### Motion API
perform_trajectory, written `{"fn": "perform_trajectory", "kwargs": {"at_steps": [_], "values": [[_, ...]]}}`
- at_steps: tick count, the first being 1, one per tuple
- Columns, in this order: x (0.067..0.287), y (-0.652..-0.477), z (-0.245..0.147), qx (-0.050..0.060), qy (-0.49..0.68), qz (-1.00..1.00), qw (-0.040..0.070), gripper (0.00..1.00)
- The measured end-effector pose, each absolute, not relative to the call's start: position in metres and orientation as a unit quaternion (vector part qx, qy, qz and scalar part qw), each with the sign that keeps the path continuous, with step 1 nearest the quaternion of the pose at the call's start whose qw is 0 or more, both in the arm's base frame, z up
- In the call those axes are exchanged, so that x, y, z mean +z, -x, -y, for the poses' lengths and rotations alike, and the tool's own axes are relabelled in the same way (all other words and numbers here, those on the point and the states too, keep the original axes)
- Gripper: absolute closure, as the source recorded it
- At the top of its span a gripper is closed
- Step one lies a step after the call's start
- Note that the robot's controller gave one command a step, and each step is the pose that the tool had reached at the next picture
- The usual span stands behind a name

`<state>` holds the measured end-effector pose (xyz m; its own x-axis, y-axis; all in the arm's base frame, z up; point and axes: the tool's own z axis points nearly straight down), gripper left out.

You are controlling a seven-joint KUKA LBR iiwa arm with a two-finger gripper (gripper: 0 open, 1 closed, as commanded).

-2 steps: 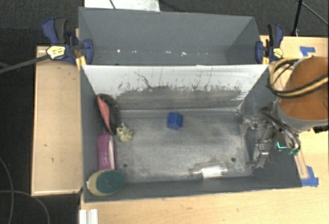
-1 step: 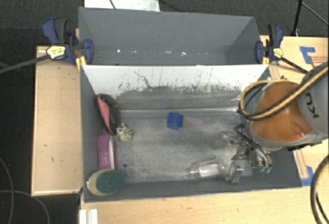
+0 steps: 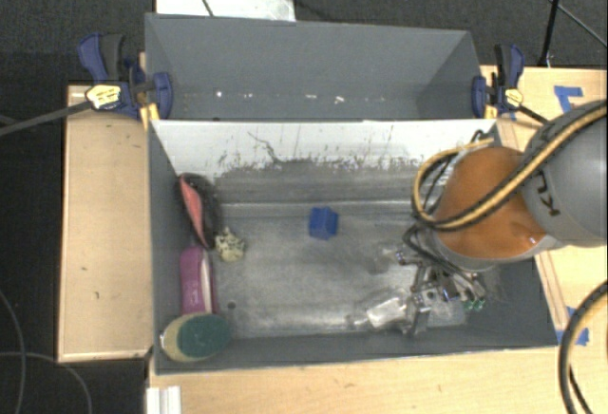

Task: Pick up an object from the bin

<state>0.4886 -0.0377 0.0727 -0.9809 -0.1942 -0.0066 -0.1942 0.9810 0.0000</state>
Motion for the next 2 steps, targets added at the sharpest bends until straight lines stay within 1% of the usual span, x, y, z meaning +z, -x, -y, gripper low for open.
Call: {"fn": "perform_trajectory", "kwargs": {"at_steps": [1,2], "values": [[0.0722,-0.4840,0.0181,-0.001,0.193,-0.981,0.007,0.00],[0.0712,-0.4868,0.0252,0.000,0.163,-0.987,0.006,0.00]]}}
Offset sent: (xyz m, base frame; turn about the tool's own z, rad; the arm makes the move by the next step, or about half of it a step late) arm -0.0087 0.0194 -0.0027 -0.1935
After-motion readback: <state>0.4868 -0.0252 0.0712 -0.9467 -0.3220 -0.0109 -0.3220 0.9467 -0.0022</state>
